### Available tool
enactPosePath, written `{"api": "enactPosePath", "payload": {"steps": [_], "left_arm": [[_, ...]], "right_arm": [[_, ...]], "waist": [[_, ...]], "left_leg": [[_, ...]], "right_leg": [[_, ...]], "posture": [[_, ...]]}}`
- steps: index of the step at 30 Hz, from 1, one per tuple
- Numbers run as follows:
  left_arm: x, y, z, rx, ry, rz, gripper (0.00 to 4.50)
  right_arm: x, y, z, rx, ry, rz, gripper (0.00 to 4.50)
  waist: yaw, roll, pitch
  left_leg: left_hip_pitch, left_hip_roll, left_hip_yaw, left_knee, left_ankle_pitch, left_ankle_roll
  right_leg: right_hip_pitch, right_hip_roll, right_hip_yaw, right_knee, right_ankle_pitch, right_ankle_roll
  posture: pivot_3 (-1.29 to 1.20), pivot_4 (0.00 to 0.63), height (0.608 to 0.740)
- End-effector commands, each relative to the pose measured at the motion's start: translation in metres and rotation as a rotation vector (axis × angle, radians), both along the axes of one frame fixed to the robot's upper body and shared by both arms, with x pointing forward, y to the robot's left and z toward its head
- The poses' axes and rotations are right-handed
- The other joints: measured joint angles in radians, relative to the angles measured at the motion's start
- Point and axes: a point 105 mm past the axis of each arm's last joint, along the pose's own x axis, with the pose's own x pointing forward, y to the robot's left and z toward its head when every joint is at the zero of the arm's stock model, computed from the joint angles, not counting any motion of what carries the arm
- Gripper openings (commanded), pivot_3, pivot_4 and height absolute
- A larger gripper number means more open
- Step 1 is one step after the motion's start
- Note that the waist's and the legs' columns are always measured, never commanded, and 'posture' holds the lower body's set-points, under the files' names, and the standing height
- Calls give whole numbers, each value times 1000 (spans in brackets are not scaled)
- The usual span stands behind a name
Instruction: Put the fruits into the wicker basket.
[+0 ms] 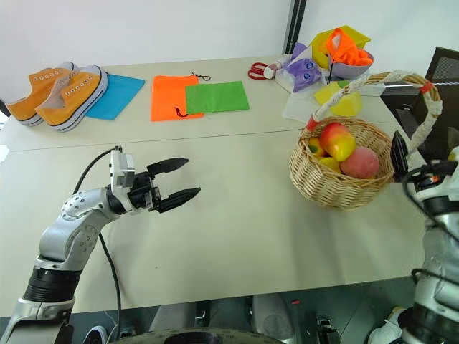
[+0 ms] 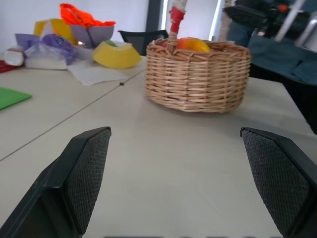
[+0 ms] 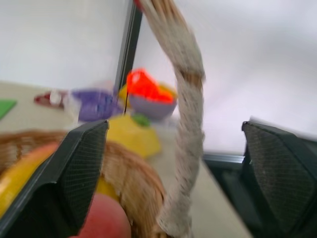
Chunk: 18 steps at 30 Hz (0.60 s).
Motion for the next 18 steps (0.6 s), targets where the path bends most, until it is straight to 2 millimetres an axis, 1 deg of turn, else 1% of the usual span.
{"api": "enactPosePath", "payload": {"steps": [1, 3, 6, 8, 9, 11, 13, 15, 18], "left_arm": [[1, 10, 4, 16, -48, 59, 4500], [3, 14, 2, 28, -47, 90, 4500], [6, 23, -1, 54, -48, 160, 4500], [8, 33, -4, 72, -52, 216, 4500], [8, 38, -6, 83, -52, 246, 4500], [7, 48, -8, 96, -56, 297, 4500], [4, 57, -9, 116, -67, 340, 4500], [0, 70, -11, 130, -72, 395, 4500], [-10, 90, -14, 155, -75, 479, 4500]], "right_arm": [[-11, 41, 30, -117, -161, 39, 4478], [-6, 75, 26, -149, -146, 161, 4478], [4, 128, 9, -67, -54, 468, 4478], [9, 155, -8, -12, 62, 681, 4478], [10, 163, -16, 0, 115, 770, 4478], [16, 169, -29, -21, 209, 861, 4478], [22, 168, -33, -52, 248, 923, 4478], [30, 164, -40, -83, 308, 979, 4478], [45, 156, -51, -138, 374, 1009, 4478]], "waist": [[-3, 0, 0], [-3, 0, 0], [0, 0, 0], [1, 0, 0], [2, 0, 0], [2, -1, 0], [3, -1, 0], [4, -1, 0], [2, -2, 0]], "left_leg": [[0, 0, 1, 0, 0, 0], [1, 0, 2, 0, 0, 0], [2, 0, 3, 0, 0, 0], [2, 0, 3, 1, 0, 0], [1, 0, 3, 1, 0, 0], [1, 0, 3, 1, 0, 0], [1, 0, 3, 1, 0, 0], [1, 0, 3, 1, 0, 0], [1, 0, 3, 0, 0, 0]], "right_leg": [[0, 0, 1, 0, 0, 0], [0, 0, 2, 0, 0, 0], [0, 0, 2, 0, 0, 0], [0, -1, 2, 0, 0, 0], [0, -1, 2, 0, 0, 0], [0, -1, 2, 0, 0, 0], [0, -2, 2, -1, 0, 0], [0, -2, 2, -1, 0, 0], [0, -2, 2, -1, 0, 0]], "posture": [[0, 150, 740], [0, 150, 740], [0, 150, 740], [0, 150, 740], [0, 150, 740], [0, 150, 740], [0, 150, 740], [0, 150, 740], [0, 150, 740]]}}
